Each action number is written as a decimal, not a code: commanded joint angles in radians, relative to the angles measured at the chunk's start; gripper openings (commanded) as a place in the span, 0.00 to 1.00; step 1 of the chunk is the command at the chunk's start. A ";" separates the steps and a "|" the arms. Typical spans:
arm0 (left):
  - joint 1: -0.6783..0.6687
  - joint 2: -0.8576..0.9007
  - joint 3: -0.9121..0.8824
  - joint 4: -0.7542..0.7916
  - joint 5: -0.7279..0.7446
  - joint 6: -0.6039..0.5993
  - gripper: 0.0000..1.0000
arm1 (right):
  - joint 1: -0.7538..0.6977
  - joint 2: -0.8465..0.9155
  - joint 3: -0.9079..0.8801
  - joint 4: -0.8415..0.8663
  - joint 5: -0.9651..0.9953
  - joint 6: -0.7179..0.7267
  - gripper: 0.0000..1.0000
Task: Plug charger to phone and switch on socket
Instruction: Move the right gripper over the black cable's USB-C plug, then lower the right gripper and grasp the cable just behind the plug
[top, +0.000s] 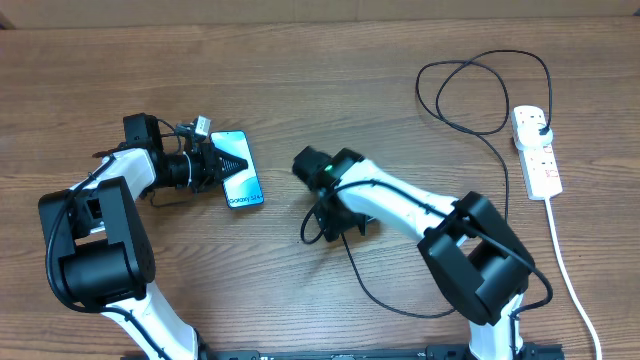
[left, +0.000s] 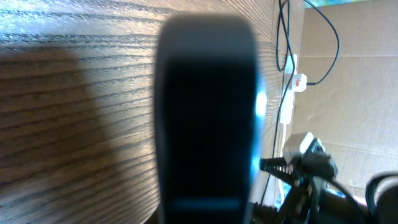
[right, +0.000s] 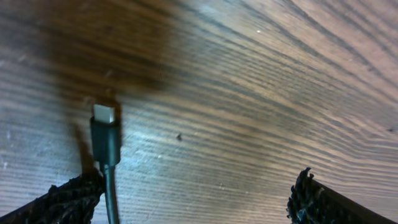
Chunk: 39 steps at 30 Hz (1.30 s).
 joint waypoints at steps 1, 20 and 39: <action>0.003 -0.035 0.000 0.000 0.028 -0.014 0.04 | -0.030 0.042 -0.006 0.010 -0.106 0.012 1.00; 0.003 -0.035 0.000 0.000 0.028 -0.014 0.04 | -0.036 0.042 -0.006 0.025 -0.161 -0.018 0.11; 0.003 -0.035 0.000 0.000 0.028 -0.014 0.04 | -0.042 0.042 0.020 0.050 -0.220 -0.002 0.46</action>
